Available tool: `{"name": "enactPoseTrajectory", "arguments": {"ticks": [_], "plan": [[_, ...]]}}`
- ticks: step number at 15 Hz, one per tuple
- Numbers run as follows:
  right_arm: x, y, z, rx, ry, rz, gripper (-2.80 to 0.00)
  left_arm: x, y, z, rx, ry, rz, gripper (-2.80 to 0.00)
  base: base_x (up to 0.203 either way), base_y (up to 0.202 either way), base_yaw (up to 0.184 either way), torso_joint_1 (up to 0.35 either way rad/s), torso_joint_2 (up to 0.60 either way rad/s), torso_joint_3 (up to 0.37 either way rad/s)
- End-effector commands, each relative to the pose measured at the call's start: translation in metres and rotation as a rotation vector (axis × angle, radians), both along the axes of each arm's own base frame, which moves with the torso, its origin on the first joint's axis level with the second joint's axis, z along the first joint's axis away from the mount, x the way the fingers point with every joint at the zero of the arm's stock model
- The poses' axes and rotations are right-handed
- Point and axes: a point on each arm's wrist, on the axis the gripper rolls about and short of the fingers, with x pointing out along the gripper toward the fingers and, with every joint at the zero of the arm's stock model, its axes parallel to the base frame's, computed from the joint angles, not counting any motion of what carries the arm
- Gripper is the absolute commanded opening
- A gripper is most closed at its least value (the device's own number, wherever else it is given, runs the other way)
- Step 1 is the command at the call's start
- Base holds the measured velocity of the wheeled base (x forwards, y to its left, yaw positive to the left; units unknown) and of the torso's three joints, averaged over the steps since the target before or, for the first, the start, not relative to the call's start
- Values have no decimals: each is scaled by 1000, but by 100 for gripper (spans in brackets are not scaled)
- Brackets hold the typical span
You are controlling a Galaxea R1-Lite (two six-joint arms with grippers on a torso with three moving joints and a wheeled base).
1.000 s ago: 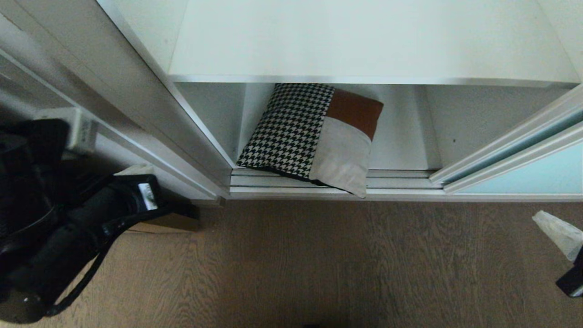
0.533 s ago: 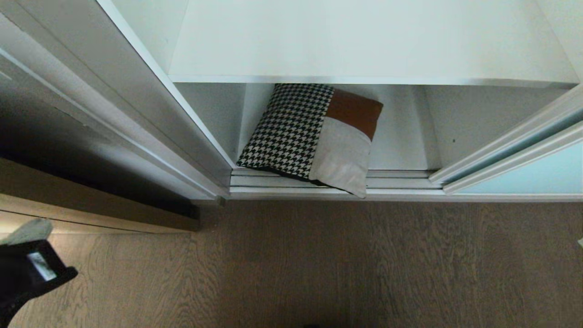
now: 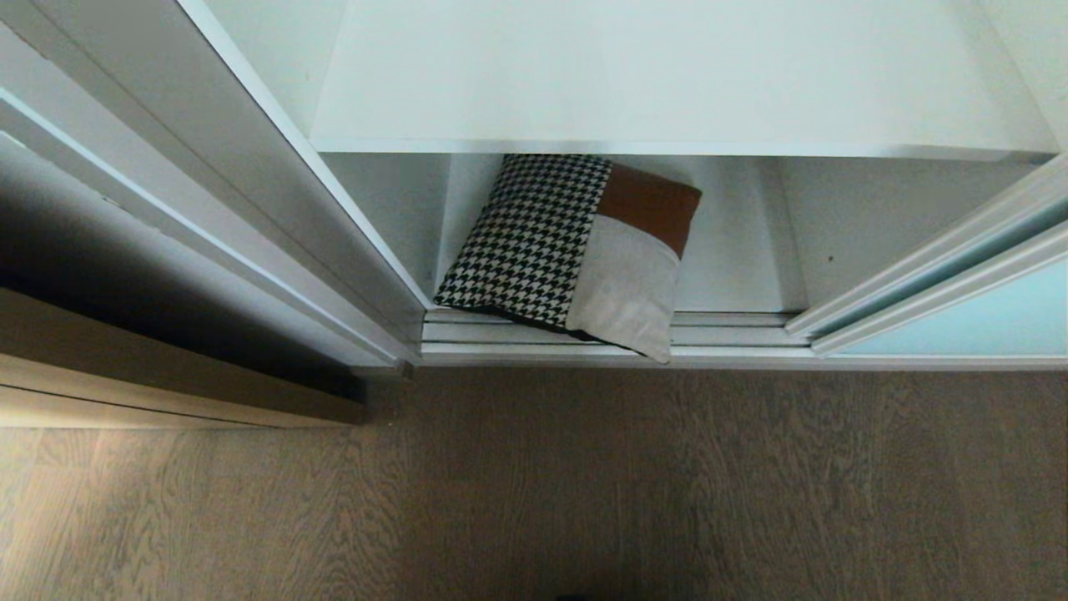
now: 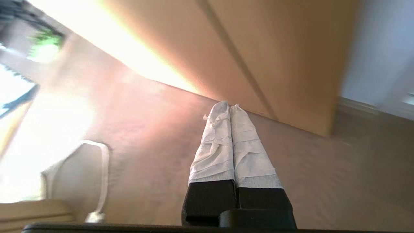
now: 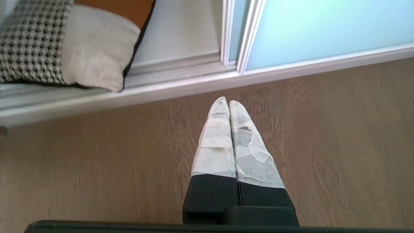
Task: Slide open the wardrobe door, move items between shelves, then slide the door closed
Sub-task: Place the pillow on the lower shelf
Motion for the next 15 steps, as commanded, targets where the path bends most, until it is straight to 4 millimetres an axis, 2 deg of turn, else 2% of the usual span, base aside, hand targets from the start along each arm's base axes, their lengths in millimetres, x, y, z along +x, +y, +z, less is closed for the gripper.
{"name": "enactPoseTrajectory", "arguments": {"ticks": [1, 5, 9, 11, 15], "plan": [[-5, -2, 0, 16, -35, -7, -280, -24, 1, -12, 8, -76, 25, -280, 0, 0, 0, 0, 0, 0], [-5, -2, 5, 46, -52, 1, -280, -56, -4, -48, 36, -24, -182, -280, 0, 0, 0, 0, 0, 0], [-4, -2, 4, 40, -45, 3, -280, -55, -14, -67, 5, 85, -633, -280, 0, 0, 0, 0, 0, 0], [-5, -2, 4, 41, -48, 3, -280, -53, -13, -70, -97, 42, -609, -280, 0, 0, 0, 0, 0, 0], [-4, -2, 8, 37, -53, -2, -280, -53, -13, -70, -97, 40, -608, -280, 0, 0, 0, 0, 0, 0]]}}
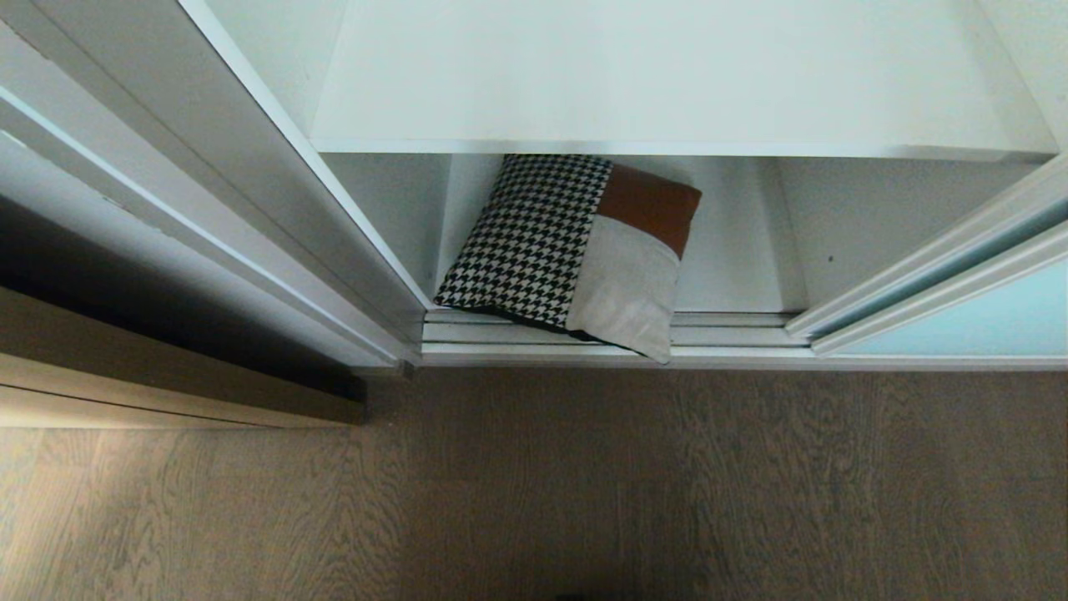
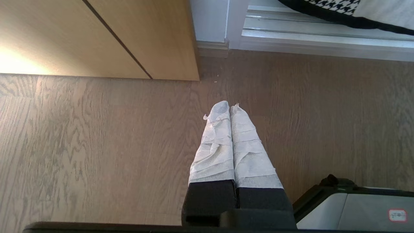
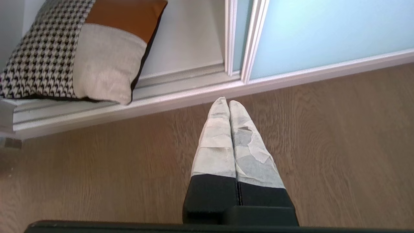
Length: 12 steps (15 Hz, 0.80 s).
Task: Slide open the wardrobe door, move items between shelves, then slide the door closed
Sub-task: Place the pillow on the lower shelf
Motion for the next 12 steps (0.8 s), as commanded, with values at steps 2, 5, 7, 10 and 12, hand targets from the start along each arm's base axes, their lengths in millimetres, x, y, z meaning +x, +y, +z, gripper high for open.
{"name": "enactPoseTrajectory", "arguments": {"ticks": [2, 5, 7, 10, 12], "plan": [[0, 0, 2, 1, -6, -9, -280, 1, 0, -1, -1, 7, 0, -280, 0, 0, 0, 0, 0, 0], [1, 0, 3, -11, 9, -12, -280, 1, 0, -1, -1, 7, 1, -280, 0, 0, 0, 0, 0, 0], [1, 0, 6, -8, 2, -41, -280, 1, 0, -1, -1, 7, 0, -280, 0, 0, 0, 0, 0, 0], [-1, -2, 10, -4, -20, -65, -280, 1, 0, -1, -1, 7, 0, -280, 0, 0, 0, 0, 0, 0], [1, -1, 14, -27, -11, -75, -280, 1, 0, -1, -1, 7, 0, -280, 0, 0, 0, 0, 0, 0]]}}
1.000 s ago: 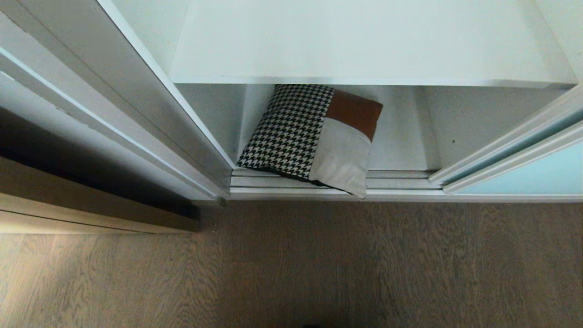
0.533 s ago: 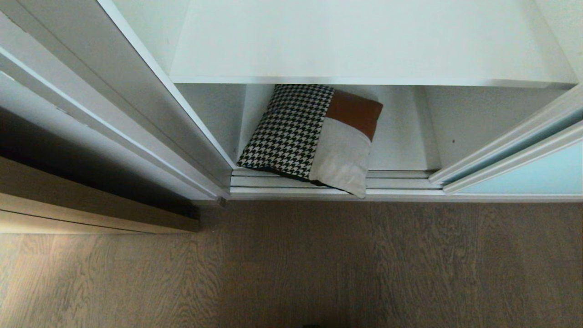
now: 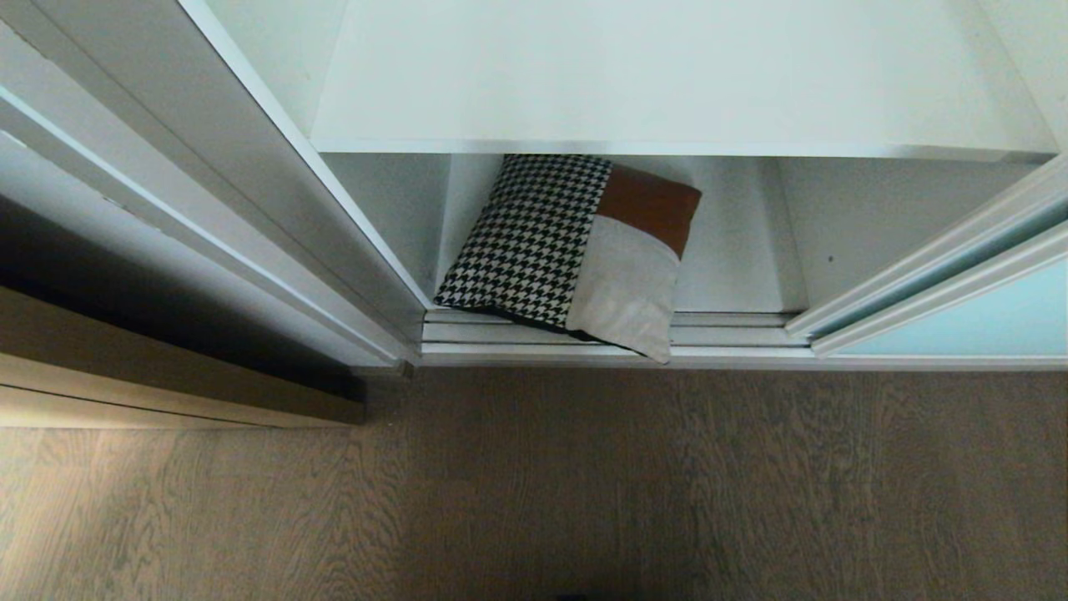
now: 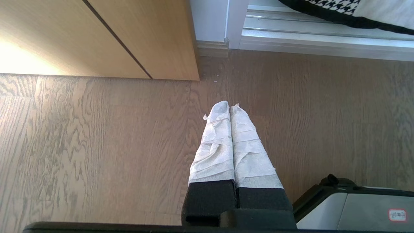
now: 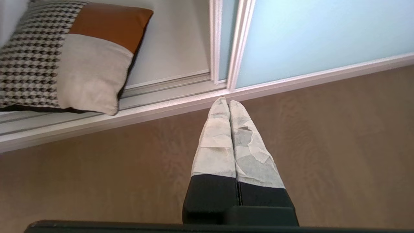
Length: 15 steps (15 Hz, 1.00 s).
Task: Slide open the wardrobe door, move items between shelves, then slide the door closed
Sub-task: Place the pillow on the lower shelf, then close the door
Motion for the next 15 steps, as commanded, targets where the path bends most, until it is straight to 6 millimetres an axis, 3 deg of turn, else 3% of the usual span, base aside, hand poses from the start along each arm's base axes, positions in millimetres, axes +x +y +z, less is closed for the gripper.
{"name": "enactPoseTrajectory", "arguments": {"ticks": [1, 6, 12, 15], "plan": [[2, 0, 5, -18, 2, -22, -280, 0, 0, 0, -1, 7, 1, -280, 0, 0, 0, 0, 0, 0], [2, -2, 16, -59, -10, -114, -280, 0, 0, 0, -1, 7, 1, -280, 0, 0, 0, 0, 0, 0], [0, -4, 47, -27, -64, -224, -280, 0, 0, 0, -1, 7, 1, -280, 0, 0, 0, 0, 0, 0], [-11, -7, 84, 0, -91, -269, -280, 0, 0, 0, -1, 7, 1, -280, 0, 0, 0, 0, 0, 0]]}}
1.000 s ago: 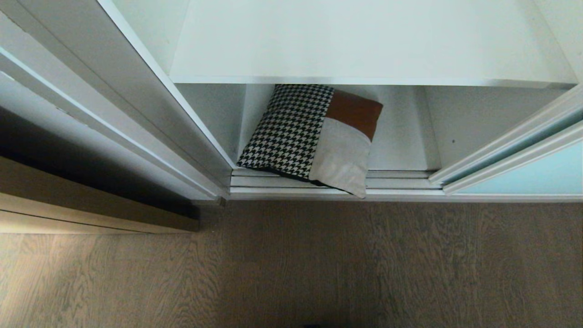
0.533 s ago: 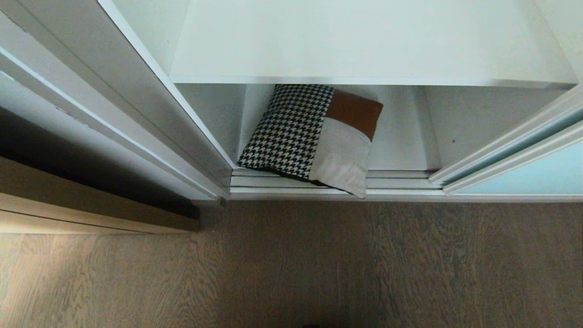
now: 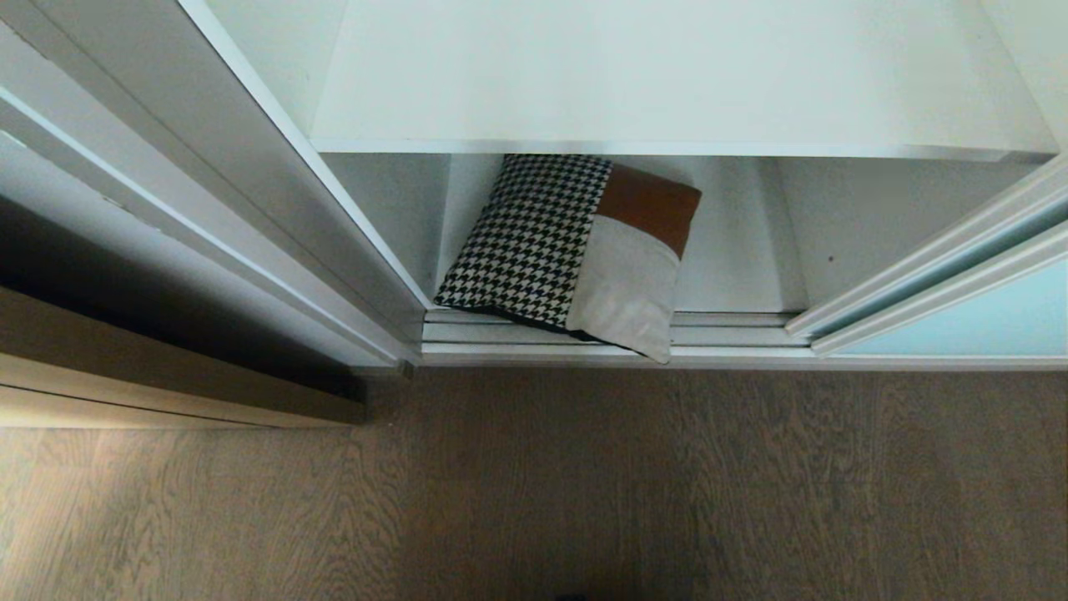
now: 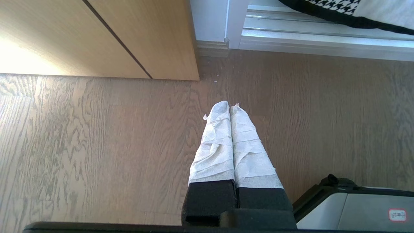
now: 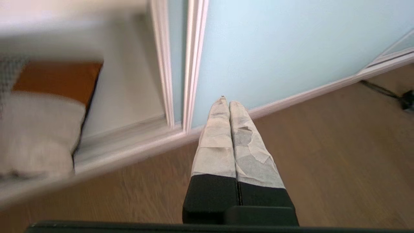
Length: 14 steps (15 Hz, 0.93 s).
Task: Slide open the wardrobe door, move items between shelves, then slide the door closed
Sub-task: Close the door
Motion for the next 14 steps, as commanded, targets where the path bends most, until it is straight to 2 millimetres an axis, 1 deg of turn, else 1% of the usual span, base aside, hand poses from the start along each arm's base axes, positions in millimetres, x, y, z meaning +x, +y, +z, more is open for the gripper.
{"name": "enactPoseTrajectory", "arguments": {"ticks": [1, 3, 7, 8, 9, 10, 12, 14], "plan": [[-14, -3, 37, 31, -31, -39, -280, 0, 0, 0, -1, 5, 1, -280, 0, 0, 0, 0, 0, 0], [-36, -6, 68, 52, -11, -65, -280, 0, 0, 0, -1, 5, 1, -280, 0, 0, 0, 0, 0, 0], [-92, -6, 126, 65, 14, -86, -280, 0, 0, 0, -1, 5, 1, -280, 0, 0, 0, 0, 0, 0], [-100, -5, 141, 71, 0, -103, -280, 0, 0, 0, -1, 5, 1, -280, 0, 0, 0, 0, 0, 0], [-98, -2, 152, 78, 12, -135, -280, 0, 0, 0, -1, 5, 1, -280, 0, 0, 0, 0, 0, 0], [-88, 1, 158, 86, 49, -199, -280, 0, 0, 0, -1, 5, 1, -280, 0, 0, 0, 0, 0, 0], [-66, 4, 163, 97, 114, -316, -280, 0, 0, 0, -1, 5, 1, -280, 0, 0, 0, 0, 0, 0], [-54, 5, 167, 96, 157, -366, -280, 0, 0, 0, -1, 5, 1, -280, 0, 0, 0, 0, 0, 0]]}}
